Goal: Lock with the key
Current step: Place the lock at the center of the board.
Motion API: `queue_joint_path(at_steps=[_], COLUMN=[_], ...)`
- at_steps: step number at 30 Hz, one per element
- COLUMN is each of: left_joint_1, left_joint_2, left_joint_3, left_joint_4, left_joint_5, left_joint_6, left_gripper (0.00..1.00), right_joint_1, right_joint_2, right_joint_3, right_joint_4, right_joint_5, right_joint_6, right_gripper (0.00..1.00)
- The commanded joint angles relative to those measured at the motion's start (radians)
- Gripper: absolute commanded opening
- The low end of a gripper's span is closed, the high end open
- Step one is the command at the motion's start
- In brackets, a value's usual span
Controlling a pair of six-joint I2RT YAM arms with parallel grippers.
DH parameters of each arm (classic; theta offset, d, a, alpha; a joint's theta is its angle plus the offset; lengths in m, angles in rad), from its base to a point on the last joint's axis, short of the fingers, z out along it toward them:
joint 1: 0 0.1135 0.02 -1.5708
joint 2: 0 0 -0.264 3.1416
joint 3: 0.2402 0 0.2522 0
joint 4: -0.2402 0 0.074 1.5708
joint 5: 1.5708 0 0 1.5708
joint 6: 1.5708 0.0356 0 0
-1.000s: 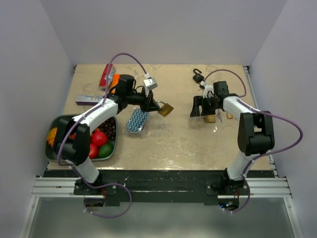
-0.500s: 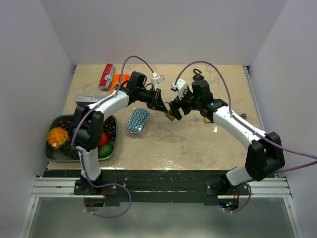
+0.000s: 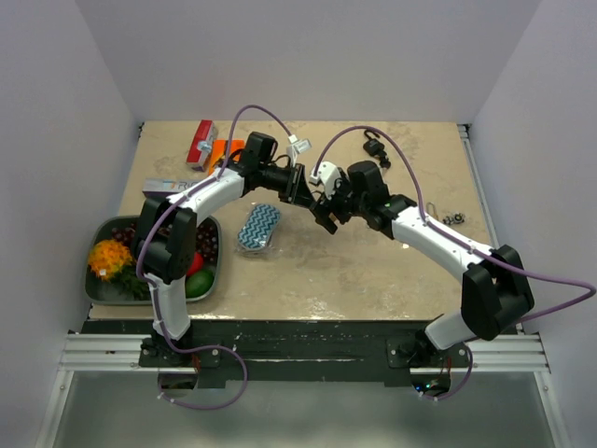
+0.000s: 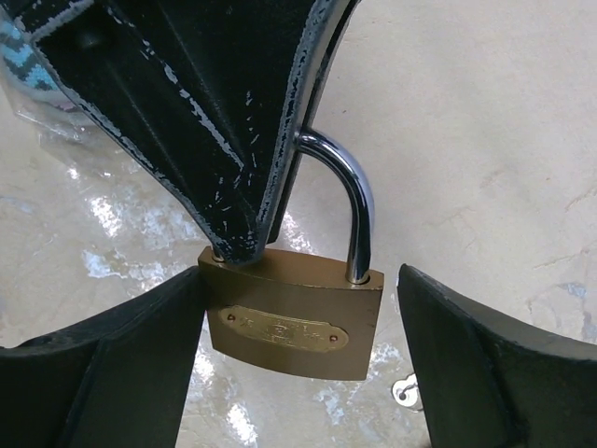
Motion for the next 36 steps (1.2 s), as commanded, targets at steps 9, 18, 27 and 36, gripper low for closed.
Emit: queue_joint_path(at_steps=[9,18,27,36], left_joint_1=[0.004,0.077,0.2,0.206], left_joint_2=[-0.039,-0.156,-0.354,-0.383], left_joint_3=[0.04,-0.064,-0.15,-0.202], left_joint_4=[0.056,0.161,0.323,0.287], left_joint_5=[0.109,-0.108,-0.527,-0.547], left_joint_6=[-0.048,-0.051,0.11,0.079], left_gripper=[0.0,0.69,0.99,0.99], right_joint_1=[0.02,-0.004,-0.156,-0.158], right_joint_2=[0.021,0.029,0.159,0.328], right_joint_3=[0.004,0.041,0.11,0.263], right_joint_4=[0.068,0.006,-0.079,-0.159], right_joint_5=[0.089,0.125,0.135,0.336], right_joint_6=[-0.004,0.172,0.621,0.787], right_gripper=[0.37,0.0,0.0,0.0])
